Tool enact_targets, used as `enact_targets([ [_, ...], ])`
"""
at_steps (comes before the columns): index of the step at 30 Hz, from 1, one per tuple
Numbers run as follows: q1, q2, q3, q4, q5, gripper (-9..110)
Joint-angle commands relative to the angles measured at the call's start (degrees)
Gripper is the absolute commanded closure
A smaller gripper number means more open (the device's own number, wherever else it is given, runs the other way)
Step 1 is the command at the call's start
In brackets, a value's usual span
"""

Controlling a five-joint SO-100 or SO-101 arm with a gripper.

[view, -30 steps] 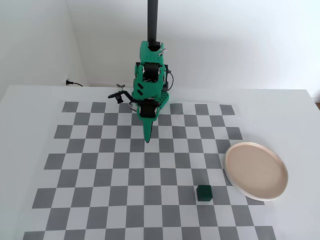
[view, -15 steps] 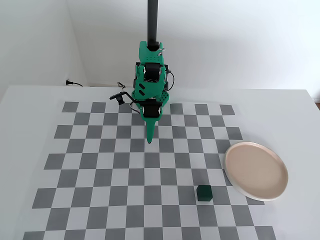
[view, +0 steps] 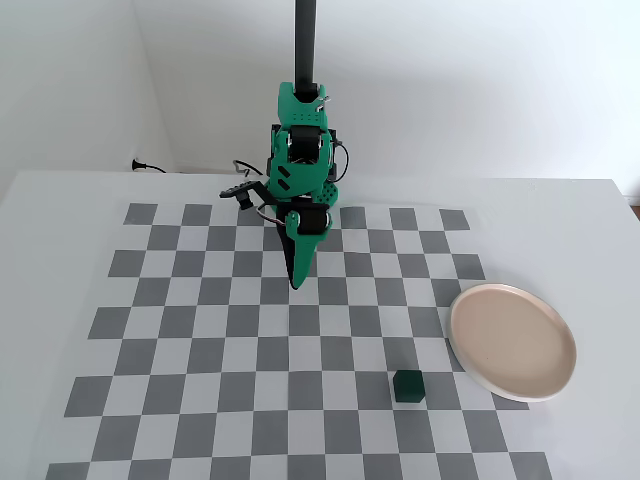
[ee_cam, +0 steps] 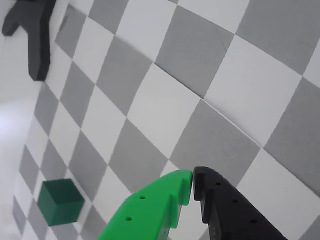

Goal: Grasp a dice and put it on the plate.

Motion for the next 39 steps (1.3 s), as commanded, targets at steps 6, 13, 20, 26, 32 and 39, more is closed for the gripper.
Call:
enact_targets([
  [6, -0.09, 0.88, -1.93, 3.34, -19.6, 106],
  [13, -4.83, 0.79, -1.14, 3.96, -36.04, 106],
  [20, -8.09, 0.7, -1.32, 0.53, -50.01, 106],
  [26, -8.17, 0.79, -2.37, -1.76, -58.62, 105],
  [32, -9.14, -0.26, -5.1, -4.22, -61.7, 96],
  [39, -9.32, -22.06, -17.31, -12.22, -61.61, 89],
])
